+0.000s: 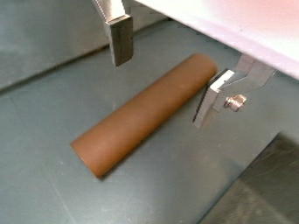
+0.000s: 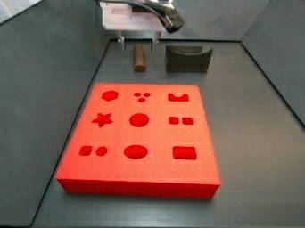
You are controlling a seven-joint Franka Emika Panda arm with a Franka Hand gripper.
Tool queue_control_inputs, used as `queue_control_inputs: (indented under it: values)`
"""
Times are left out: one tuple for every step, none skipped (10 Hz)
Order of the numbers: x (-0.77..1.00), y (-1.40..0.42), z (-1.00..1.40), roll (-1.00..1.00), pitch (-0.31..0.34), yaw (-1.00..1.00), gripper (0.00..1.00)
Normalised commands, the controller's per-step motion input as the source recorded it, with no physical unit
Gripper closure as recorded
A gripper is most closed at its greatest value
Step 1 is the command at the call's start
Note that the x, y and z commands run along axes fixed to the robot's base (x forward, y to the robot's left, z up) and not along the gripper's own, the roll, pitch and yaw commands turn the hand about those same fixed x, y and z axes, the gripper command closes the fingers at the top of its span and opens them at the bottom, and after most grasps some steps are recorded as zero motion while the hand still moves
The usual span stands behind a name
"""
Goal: Pick up the oval object. Move up. Place the oval object on the fixture. Regrasp the oval object. Move to above the board. Insert the oval object.
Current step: Pick up the oval object.
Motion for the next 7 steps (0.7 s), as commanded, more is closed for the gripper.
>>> queue_control_inputs:
  values:
    - [-0.24,0.00,-1.00,0.00,0.000,0.00,0.00]
    - [0.00,0.00,-0.49,-0.02,0.000,0.00,0.00]
    - [0.00,0.05,-0.01,-0.09,0.000,0.00,0.00]
    - [0.00,0.19,0.00,-0.15,0.000,0.01,0.00]
    - [0.00,0.00,0.02,0.00,0.000,0.04,0.00]
    - [-0.02,0.32,0.01,-0.15,-0.020,0.28,0.00]
    - [-0.12,0.24,-0.06,-0.30,-0.490,0.23,0.00]
